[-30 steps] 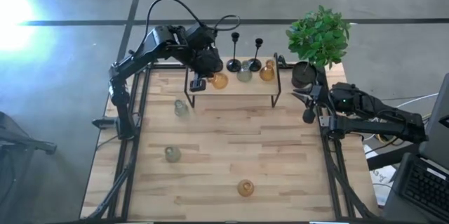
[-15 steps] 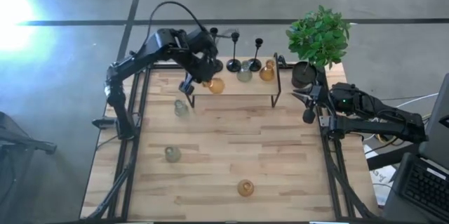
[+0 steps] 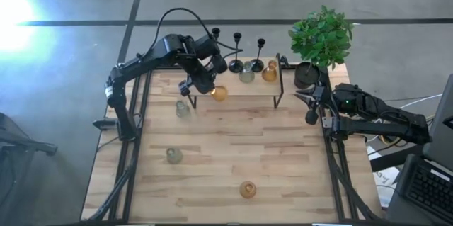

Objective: Pick & Place candle stick holders
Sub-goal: Put the left yellow candle holder on the shelf

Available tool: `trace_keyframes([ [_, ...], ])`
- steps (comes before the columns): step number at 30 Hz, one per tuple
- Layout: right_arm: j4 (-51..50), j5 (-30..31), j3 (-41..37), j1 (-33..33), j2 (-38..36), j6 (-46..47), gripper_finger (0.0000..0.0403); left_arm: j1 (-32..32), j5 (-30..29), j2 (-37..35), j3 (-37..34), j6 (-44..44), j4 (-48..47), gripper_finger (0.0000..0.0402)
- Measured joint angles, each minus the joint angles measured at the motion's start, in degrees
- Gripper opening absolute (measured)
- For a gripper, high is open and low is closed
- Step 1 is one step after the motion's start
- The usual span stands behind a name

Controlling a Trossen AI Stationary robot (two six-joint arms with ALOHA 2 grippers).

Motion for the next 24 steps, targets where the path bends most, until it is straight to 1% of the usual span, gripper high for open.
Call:
trace_keyframes([
  [2, 0.0, 0.0, 0.0, 0.01, 0.0, 0.0, 0.0052, -0.04, 2.79, 0.0, 0.0, 0.66, 0.23, 0.0031],
  [4, -0.02, -0.02, 0.0, 0.0, 0.0, 0.0, 0.0052, -0.09, 4.16, 0.0, 0.0, 0.72, 1.11, 0.0031],
  [24, 0.0, -0.03, 0.0, -0.01, -0.02, 0.0, 0.0052, -0.04, 3.91, 0.04, -0.23, 0.16, -0.76, 0.0031],
])
